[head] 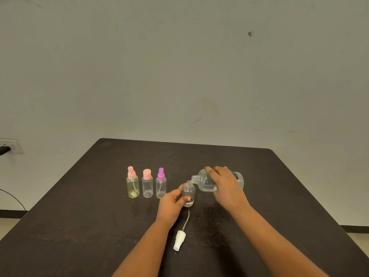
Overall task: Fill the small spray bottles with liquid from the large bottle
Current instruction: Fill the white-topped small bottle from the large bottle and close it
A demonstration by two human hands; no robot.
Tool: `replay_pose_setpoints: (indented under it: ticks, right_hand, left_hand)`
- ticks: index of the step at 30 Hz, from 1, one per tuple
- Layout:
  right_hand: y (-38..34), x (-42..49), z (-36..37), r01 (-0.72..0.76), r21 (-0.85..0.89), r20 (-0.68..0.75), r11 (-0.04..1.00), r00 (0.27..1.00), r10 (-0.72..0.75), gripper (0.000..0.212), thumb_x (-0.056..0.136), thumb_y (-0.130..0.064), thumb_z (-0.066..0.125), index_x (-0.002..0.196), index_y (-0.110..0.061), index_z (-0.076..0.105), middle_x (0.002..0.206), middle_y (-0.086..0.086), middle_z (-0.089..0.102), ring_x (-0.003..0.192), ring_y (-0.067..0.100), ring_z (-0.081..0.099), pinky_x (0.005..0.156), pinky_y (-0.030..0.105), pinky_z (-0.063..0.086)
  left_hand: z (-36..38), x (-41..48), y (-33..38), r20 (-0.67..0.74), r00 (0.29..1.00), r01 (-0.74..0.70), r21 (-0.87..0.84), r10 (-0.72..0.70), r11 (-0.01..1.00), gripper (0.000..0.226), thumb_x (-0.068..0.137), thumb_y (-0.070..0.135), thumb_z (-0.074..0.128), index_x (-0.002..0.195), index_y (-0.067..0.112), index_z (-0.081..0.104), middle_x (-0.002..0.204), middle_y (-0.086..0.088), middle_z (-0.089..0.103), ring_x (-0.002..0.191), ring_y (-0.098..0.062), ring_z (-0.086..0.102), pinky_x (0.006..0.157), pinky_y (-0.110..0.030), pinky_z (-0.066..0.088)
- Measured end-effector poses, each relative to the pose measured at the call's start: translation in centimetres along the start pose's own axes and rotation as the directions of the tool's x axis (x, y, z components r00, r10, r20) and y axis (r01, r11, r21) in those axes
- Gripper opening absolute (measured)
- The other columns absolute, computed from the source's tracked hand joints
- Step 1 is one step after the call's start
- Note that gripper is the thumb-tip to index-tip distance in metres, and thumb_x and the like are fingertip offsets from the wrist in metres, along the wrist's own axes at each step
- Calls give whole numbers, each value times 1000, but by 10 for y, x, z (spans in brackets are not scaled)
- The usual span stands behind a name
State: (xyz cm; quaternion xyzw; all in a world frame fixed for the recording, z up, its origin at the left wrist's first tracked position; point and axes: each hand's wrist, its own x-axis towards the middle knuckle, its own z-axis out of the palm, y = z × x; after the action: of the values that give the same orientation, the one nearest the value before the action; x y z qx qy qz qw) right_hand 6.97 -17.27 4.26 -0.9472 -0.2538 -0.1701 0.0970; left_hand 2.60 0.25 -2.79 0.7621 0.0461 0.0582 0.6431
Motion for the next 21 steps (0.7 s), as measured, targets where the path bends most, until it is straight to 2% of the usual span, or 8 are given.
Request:
replay_pose_setpoints:
  ticks: [2,6,11,14,18,21]
  right_hand:
    - [0,0,0,0,-6,3,1000,1000,0,66,82,-2,57,142,-20,35,131,7,50,123,24,41,113,34,21]
    - [1,1,1,3,5,1,1000,1000,-3,66,81,0,56,141,-20,37,128,8,51,122,25,42,113,35,22]
    - [2,1,2,4,9,4,1000,1000,-5,66,80,0,57,141,-19,38,128,9,51,122,26,42,112,36,23]
    - [1,1,1,14,10,-3,1000,1000,-14,67,78,1,58,140,-17,39,125,10,53,119,28,44,112,37,23]
    - [1,1,1,19,0,-5,1000,1000,-19,67,78,2,58,140,-17,39,124,10,53,119,28,44,112,36,22]
    - [1,0,0,19,-9,3,1000,1000,-19,68,79,0,58,141,-18,37,127,9,52,121,26,42,113,36,21]
  left_hand:
    - [0,0,0,1,1000,-2,1,2,1000,46,86,8,62,131,12,52,113,21,52,112,3,47,94,-11,37]
    - [0,0,-2,-7,1000,-2,-19,2,1000,46,85,7,63,130,13,53,110,22,58,114,0,53,81,0,41]
    - [-1,1,-3,-11,1000,-8,1,8,1000,48,86,11,63,132,15,51,120,12,60,117,-2,52,85,-5,41]
    - [0,1,-3,-17,1000,-14,6,14,1000,48,86,11,63,132,14,50,123,10,60,116,-1,52,84,-3,41]
    - [0,1,-2,-16,1000,-10,8,11,1000,48,86,9,63,132,13,51,113,19,57,107,6,52,77,3,39]
    - [0,1,-4,-20,1000,-2,7,2,1000,49,86,9,63,133,13,50,121,13,59,112,2,51,78,3,40]
